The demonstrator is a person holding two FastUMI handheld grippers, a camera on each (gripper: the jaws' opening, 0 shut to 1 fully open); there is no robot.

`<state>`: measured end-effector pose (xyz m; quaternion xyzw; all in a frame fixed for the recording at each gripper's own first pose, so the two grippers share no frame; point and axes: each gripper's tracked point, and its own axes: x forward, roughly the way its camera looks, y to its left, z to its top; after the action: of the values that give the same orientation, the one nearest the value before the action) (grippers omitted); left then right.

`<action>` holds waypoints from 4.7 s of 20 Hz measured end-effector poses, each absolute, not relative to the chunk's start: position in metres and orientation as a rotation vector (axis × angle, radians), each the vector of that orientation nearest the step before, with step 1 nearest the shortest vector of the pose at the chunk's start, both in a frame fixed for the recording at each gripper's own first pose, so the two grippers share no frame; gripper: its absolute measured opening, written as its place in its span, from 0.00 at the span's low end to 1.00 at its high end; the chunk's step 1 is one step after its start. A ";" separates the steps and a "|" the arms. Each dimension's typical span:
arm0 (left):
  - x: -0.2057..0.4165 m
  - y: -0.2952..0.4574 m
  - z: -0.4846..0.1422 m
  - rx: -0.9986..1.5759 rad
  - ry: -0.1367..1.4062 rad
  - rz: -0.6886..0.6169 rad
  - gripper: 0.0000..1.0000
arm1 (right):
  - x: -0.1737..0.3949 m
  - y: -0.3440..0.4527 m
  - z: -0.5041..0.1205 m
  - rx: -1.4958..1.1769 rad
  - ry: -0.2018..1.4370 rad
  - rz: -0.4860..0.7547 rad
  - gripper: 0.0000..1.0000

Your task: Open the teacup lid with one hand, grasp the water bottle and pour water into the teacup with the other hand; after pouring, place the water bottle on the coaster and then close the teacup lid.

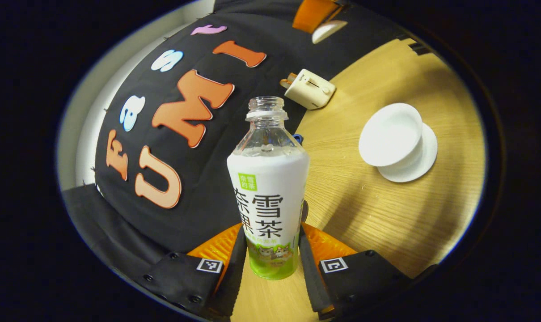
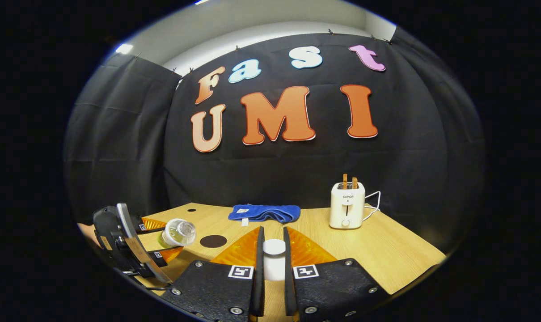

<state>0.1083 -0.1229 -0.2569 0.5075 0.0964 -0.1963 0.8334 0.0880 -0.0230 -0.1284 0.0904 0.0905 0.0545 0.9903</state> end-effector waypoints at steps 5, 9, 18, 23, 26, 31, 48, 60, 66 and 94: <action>0.104 -0.130 -0.260 1.256 0.165 -0.450 0.65 | 0.083 -0.032 -0.132 0.180 0.185 0.097 0.18; 0.100 -0.133 -0.262 1.392 0.136 -0.485 0.63 | 0.083 -0.038 -0.133 0.179 0.182 0.091 0.18; 0.108 -0.135 -0.258 1.603 0.085 -0.489 0.65 | 0.080 -0.042 -0.139 0.183 0.189 0.090 0.18; 0.112 -0.132 -0.253 1.688 0.055 -0.482 0.65 | 0.077 -0.041 -0.144 0.176 0.196 0.097 0.18; 0.112 -0.133 -0.248 1.718 0.041 -0.468 0.63 | 0.078 -0.040 -0.145 0.182 0.198 0.099 0.18; 0.112 -0.136 -0.243 1.749 0.018 -0.457 0.65 | 0.076 -0.040 -0.148 0.184 0.201 0.099 0.18; 0.114 -0.139 -0.224 1.887 -0.122 -0.357 0.62 | 0.073 -0.040 -0.145 0.180 0.199 0.114 0.18; 0.114 -0.144 -0.209 2.015 -0.228 -0.298 0.65 | 0.078 -0.029 -0.152 0.165 0.214 0.140 0.18; 0.110 -0.155 -0.217 2.051 -0.268 -0.323 0.65 | 0.078 -0.026 -0.156 0.156 0.226 0.153 0.18; 0.107 -0.169 -0.324 1.692 -0.092 -0.537 0.60 | 0.088 -0.002 -0.174 0.156 0.271 0.212 0.18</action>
<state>0.1071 -0.1687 -0.3239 0.7389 -0.0404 -0.2345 0.6305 0.0880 -0.0020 -0.1744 0.0778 0.1345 0.1054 0.9822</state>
